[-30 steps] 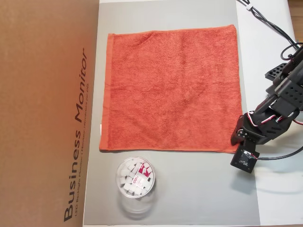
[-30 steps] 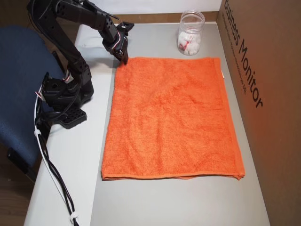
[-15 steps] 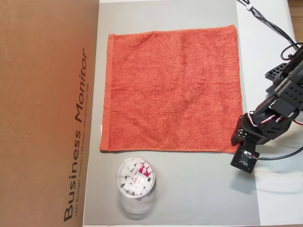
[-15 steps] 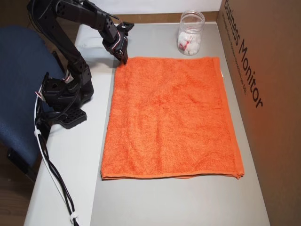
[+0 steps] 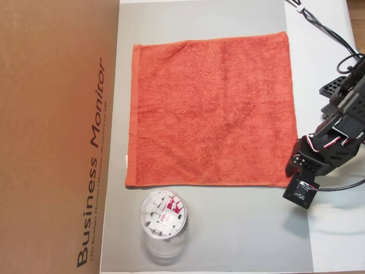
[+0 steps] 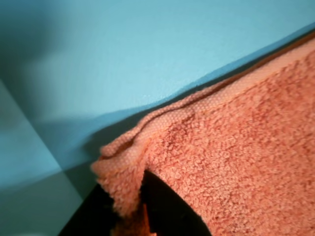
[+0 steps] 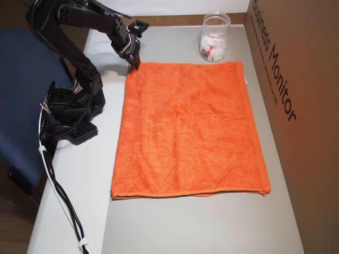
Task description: Fold the blanket.
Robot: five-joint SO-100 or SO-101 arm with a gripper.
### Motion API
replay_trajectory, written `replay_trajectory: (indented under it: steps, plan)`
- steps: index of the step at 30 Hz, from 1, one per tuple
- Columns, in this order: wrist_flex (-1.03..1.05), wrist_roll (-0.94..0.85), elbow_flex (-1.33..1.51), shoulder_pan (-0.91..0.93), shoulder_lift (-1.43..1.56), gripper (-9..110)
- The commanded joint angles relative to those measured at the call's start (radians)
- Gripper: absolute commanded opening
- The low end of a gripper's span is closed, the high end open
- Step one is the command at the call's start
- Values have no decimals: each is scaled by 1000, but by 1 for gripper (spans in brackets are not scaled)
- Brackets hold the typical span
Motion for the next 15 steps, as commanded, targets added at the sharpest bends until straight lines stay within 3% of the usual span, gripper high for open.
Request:
replay_trajectory:
  steps: [1, 15]
  plan:
    - [0, 6, -2, 17, 66, 0]
    - [2, 6, 3, 130, 229, 0]
